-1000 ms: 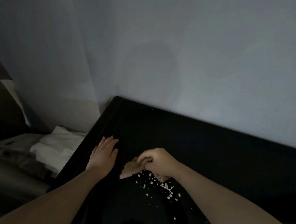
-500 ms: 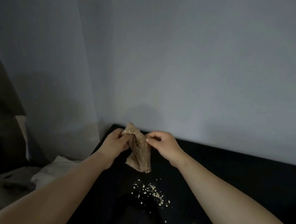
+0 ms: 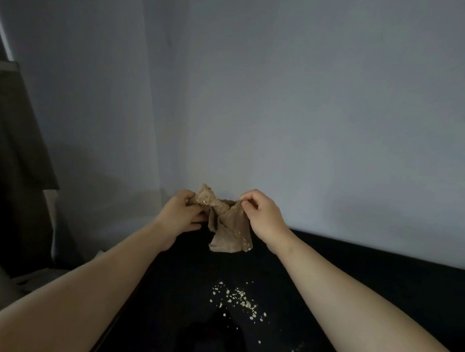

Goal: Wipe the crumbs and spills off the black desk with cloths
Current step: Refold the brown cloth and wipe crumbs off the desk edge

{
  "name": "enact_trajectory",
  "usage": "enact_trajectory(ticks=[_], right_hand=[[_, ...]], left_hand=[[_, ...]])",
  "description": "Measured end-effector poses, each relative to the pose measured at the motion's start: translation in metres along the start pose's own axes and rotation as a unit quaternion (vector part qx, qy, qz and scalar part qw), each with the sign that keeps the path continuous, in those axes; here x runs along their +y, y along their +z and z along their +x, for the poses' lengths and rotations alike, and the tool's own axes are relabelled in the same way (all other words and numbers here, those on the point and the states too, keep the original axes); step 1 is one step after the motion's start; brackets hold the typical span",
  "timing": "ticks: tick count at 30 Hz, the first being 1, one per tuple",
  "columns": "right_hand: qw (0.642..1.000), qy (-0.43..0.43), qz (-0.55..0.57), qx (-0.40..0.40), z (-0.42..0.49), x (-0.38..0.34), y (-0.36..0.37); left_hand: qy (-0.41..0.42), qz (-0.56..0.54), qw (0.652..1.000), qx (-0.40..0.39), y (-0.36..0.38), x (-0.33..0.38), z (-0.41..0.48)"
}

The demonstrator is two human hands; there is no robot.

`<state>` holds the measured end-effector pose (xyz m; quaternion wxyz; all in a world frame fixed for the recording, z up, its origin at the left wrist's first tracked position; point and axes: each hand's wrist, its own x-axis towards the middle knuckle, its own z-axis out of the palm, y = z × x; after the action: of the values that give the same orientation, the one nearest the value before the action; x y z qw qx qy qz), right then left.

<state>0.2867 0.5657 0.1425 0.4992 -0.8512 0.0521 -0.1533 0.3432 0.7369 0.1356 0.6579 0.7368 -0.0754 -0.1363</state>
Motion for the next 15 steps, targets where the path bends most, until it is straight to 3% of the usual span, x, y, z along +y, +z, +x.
enact_trajectory(ticks=[4,9,12,15], right_hand=[[0.999,0.019,0.034,-0.008,-0.003,-0.006,0.015],[0.996,-0.008,0.066,-0.059,-0.004,-0.014,0.035],[0.997,0.004,0.067,-0.048,0.000,-0.015,0.037],[0.995,0.060,0.080,-0.024,0.005,-0.008,0.035]], left_hand=[[-0.139,-0.197,0.969,-0.053,-0.010,0.001,-0.011],[-0.165,-0.139,0.975,-0.055,-0.012,-0.009,-0.015],[-0.128,-0.073,0.989,0.004,-0.023,-0.012,-0.013],[-0.086,0.021,0.996,0.008,-0.038,-0.011,-0.012]])
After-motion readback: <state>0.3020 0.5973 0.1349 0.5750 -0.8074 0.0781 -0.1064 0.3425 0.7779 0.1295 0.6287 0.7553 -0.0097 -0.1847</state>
